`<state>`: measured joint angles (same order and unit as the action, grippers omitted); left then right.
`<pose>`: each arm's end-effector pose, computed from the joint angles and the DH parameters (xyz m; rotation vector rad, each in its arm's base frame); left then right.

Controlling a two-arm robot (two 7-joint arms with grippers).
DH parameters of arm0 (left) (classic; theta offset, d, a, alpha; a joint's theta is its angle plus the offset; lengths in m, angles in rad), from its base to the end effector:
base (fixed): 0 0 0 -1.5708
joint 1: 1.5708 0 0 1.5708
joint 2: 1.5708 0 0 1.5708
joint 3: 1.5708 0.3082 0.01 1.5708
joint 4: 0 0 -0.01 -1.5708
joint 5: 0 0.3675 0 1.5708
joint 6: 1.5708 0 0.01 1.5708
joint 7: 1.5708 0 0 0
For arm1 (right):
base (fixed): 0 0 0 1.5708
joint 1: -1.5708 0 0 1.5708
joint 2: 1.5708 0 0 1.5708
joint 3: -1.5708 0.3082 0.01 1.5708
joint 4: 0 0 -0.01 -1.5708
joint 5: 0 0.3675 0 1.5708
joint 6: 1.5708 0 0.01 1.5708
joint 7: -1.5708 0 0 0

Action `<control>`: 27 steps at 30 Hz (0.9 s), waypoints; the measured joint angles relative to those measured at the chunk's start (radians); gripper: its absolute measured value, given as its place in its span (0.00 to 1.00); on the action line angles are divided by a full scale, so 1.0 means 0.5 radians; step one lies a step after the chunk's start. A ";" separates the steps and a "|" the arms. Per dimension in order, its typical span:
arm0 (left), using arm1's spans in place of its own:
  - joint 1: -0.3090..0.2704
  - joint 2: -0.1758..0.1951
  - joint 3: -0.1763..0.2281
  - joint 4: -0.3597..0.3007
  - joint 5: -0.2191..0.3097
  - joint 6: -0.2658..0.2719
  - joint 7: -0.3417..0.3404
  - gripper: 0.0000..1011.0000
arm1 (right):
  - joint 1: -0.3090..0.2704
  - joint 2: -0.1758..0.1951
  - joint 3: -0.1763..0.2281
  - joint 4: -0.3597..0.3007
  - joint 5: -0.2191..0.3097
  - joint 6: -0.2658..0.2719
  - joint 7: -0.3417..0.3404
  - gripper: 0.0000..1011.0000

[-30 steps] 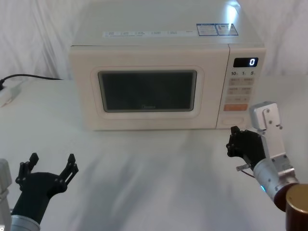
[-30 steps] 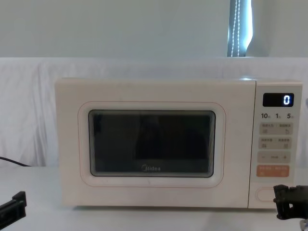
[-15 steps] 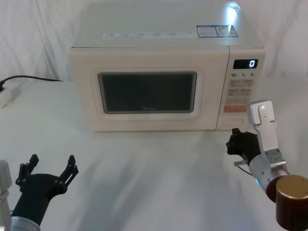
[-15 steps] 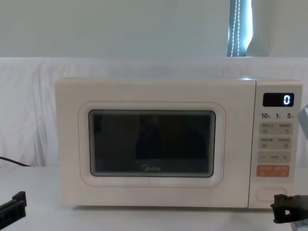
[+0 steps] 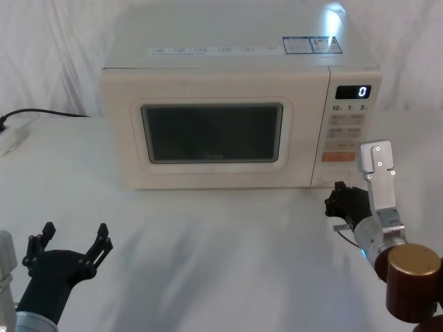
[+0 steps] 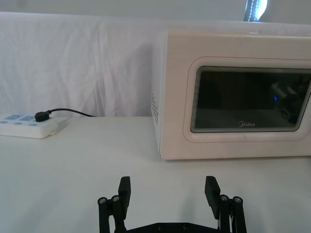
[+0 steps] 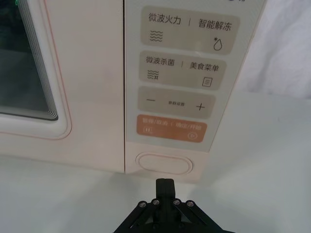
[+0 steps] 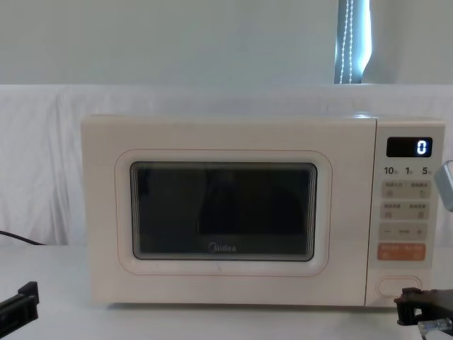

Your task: Press the button to open the microwave door with one hand; close the microwave door with the other hand.

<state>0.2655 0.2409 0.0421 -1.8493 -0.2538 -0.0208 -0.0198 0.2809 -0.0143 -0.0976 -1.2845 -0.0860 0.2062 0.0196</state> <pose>0.3067 0.0357 -0.3025 -0.0381 0.0140 1.4461 0.4704 0.0418 -0.3074 -0.2435 0.0775 -1.4564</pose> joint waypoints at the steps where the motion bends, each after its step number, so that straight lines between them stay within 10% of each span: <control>1: 0.000 0.000 0.000 0.000 0.000 0.000 0.000 0.99 | 0.008 -0.005 0.003 0.011 -0.001 -0.004 -0.003 0.00; 27: 0.000 0.000 0.000 0.000 0.000 0.000 0.000 0.99 | 0.149 -0.094 0.063 0.221 -0.047 -0.073 -0.075 0.00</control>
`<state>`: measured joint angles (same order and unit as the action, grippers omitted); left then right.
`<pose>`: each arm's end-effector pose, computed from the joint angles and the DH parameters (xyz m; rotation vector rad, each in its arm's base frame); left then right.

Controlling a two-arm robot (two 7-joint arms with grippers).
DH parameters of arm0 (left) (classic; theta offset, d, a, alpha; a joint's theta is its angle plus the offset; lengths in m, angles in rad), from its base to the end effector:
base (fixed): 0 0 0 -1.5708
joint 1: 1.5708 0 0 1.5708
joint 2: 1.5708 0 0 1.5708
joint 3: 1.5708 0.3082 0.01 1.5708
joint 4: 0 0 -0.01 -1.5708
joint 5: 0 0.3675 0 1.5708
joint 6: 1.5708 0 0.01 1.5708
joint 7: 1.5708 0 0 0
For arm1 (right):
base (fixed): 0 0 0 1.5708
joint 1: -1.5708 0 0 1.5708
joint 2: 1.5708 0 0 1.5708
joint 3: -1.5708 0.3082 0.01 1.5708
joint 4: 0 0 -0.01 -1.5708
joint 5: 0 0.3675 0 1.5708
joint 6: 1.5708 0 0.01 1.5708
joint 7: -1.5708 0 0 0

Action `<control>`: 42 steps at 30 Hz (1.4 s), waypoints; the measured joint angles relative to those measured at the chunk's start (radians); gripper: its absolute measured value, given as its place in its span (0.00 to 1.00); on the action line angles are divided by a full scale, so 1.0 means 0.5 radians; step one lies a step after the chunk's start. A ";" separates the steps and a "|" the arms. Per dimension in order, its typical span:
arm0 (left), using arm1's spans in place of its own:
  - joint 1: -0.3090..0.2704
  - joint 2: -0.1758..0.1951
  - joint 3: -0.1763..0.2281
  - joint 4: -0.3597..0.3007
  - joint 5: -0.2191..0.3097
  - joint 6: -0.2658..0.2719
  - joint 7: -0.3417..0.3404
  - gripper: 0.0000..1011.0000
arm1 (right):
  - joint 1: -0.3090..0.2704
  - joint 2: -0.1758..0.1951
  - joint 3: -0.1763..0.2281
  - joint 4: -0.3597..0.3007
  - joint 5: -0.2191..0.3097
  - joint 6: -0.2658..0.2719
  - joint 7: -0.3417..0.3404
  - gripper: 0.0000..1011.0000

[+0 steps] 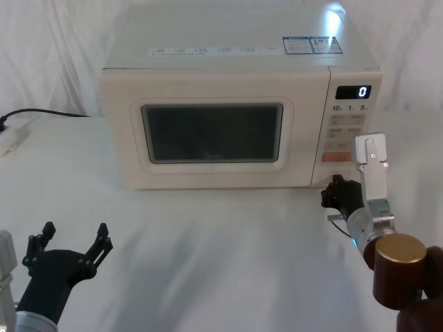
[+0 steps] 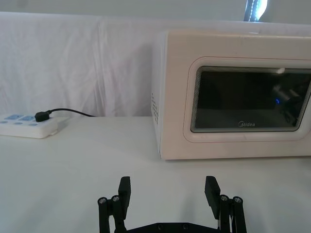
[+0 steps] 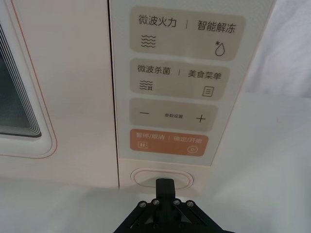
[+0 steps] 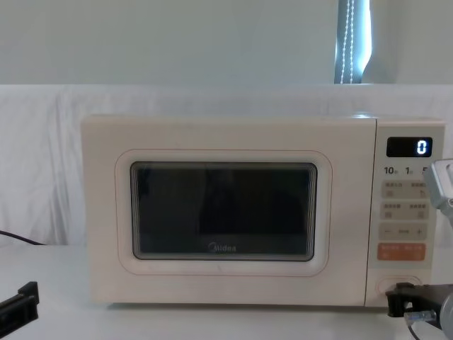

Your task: Press the button to open the microwave door with one hand; close the microwave door with the other hand.

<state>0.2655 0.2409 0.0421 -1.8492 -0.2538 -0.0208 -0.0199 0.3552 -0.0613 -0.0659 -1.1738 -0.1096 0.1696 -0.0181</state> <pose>0.3067 0.0357 -0.3025 -0.0380 0.0141 1.4461 0.4916 0.0515 -0.3110 -0.2253 0.0919 -1.5027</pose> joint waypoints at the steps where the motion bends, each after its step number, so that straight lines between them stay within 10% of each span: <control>1: 0.000 0.000 0.000 0.000 0.000 0.000 0.000 0.99 | 0.004 -0.003 0.000 0.008 -0.007 -0.002 -0.004 0.00; 42: 0.000 0.000 0.000 0.000 0.000 0.000 0.000 0.99 | 0.159 -0.032 0.067 0.284 -0.091 -0.138 -0.089 0.00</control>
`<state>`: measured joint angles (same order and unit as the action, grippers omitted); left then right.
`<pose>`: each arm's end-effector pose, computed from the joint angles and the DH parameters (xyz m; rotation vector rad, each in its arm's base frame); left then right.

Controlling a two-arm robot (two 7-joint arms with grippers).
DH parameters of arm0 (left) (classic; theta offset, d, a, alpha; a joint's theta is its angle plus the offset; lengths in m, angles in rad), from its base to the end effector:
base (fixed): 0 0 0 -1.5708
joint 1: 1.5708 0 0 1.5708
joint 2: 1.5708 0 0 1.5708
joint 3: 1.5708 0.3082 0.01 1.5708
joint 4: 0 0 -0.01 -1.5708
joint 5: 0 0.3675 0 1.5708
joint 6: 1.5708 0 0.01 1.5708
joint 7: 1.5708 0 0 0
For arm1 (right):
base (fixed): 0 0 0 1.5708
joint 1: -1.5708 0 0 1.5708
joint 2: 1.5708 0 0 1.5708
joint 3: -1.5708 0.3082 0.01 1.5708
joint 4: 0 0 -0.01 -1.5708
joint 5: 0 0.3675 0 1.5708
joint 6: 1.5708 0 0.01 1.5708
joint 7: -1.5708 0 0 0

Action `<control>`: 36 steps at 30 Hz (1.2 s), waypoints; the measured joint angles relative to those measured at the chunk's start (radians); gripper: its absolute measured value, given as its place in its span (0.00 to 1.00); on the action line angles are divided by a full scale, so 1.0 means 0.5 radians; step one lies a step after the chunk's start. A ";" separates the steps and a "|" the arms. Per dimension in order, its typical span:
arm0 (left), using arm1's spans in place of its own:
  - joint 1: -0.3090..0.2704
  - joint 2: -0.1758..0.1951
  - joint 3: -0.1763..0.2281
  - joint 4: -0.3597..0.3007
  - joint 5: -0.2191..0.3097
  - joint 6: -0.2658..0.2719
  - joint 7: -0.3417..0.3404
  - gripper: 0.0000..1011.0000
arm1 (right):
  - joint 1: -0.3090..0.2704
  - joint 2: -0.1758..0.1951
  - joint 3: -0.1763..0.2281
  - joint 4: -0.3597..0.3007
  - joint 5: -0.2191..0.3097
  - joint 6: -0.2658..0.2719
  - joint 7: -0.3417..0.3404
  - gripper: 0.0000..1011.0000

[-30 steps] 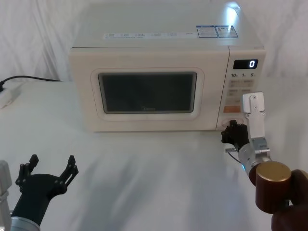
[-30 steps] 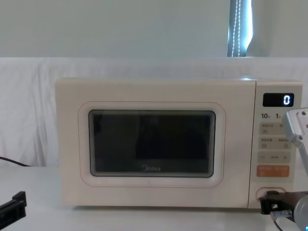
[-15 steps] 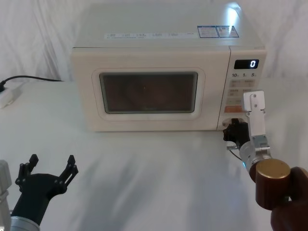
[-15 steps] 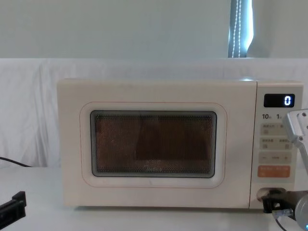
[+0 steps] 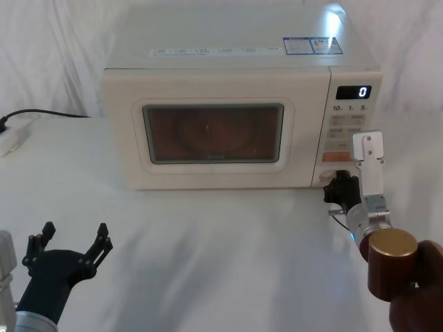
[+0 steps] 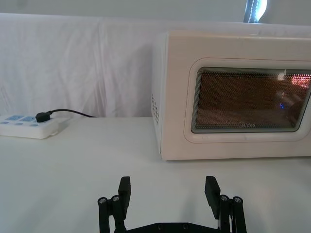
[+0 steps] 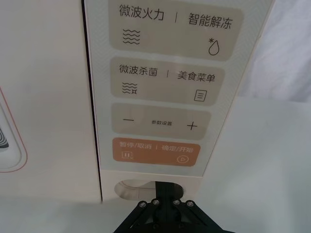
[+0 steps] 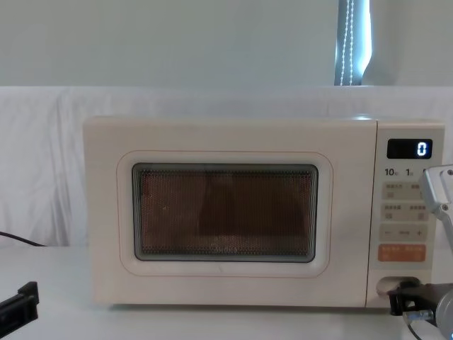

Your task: Press the button to open the microwave door with one hand; close the microwave door with the other hand.

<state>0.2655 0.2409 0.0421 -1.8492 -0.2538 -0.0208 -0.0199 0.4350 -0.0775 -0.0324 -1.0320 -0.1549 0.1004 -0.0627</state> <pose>0.3067 0.0357 -0.3025 -0.0380 0.0141 1.4461 0.5121 0.0500 -0.3233 -0.2394 0.0651 -1.5585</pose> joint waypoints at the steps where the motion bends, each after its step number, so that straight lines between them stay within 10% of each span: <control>1: 0.000 0.000 0.000 0.000 0.000 0.000 0.000 0.99 | 0.001 0.000 0.001 0.003 0.000 -0.002 0.000 0.00; 36: 0.000 0.000 0.000 0.000 0.000 0.000 0.000 0.99 | 0.010 -0.004 -0.004 0.007 0.000 -0.002 0.036 0.00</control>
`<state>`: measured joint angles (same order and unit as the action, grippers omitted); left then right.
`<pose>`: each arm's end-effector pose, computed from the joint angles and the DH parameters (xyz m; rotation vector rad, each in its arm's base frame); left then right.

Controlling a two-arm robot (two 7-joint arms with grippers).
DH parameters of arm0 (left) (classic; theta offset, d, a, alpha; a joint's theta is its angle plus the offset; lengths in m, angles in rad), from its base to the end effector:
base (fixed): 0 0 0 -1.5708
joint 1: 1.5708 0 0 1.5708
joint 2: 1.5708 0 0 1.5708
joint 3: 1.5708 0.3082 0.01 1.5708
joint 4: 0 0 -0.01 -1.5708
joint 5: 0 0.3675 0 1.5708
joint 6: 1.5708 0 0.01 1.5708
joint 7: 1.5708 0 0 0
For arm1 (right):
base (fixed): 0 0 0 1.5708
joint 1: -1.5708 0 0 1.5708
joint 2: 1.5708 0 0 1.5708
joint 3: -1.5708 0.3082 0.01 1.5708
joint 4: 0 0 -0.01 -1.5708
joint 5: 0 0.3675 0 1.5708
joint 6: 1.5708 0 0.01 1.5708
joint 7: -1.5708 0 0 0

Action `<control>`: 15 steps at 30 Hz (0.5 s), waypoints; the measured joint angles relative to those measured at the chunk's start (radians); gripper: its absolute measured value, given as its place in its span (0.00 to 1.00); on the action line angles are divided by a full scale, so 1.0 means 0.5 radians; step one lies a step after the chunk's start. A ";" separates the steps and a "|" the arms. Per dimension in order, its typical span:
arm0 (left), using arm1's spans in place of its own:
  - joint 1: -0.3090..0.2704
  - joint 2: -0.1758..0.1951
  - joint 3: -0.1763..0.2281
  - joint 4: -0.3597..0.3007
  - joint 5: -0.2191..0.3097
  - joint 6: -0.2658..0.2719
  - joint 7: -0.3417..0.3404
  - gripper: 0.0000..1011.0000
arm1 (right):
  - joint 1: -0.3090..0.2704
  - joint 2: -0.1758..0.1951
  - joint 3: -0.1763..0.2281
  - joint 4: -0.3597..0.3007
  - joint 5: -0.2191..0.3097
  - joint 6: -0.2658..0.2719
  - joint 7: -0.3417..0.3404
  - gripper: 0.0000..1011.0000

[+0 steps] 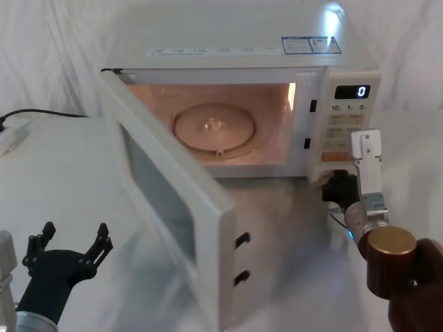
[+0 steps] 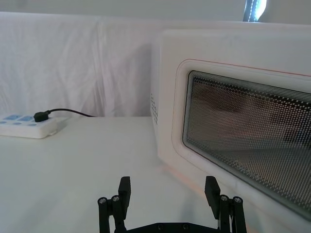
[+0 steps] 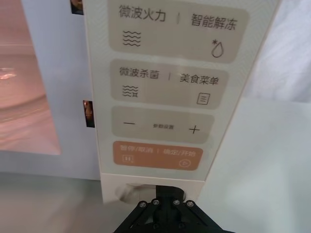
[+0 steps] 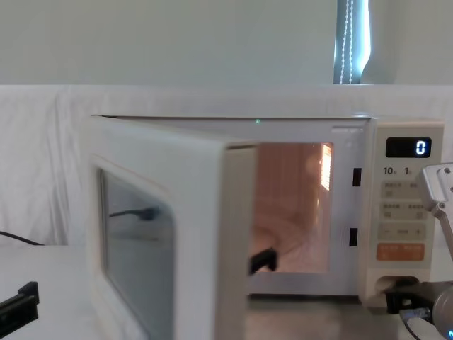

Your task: Press the button to open the microwave door with one hand; close the microwave door with the other hand.

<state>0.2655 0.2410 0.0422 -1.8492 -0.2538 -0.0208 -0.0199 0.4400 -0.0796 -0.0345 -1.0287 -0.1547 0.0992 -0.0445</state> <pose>0.3067 0.0357 -0.3025 -0.0380 0.0140 1.4459 0.5134 0.0519 -0.3218 -0.2350 0.0651 -1.5376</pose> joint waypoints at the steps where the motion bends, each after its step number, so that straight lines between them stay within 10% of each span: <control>1: 0.000 0.000 0.000 0.000 0.000 0.000 0.000 0.99 | -0.005 0.002 -0.003 -0.010 0.000 0.007 0.008 0.00; 15: 0.000 0.000 0.000 0.000 0.000 0.000 0.000 0.99 | -0.114 0.048 -0.044 -0.236 0.015 0.176 0.134 0.00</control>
<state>0.2655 0.2410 0.0422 -1.8493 -0.2539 -0.0208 -0.0199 0.3828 -0.0558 -0.0567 -1.1469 -0.1472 0.1870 0.0224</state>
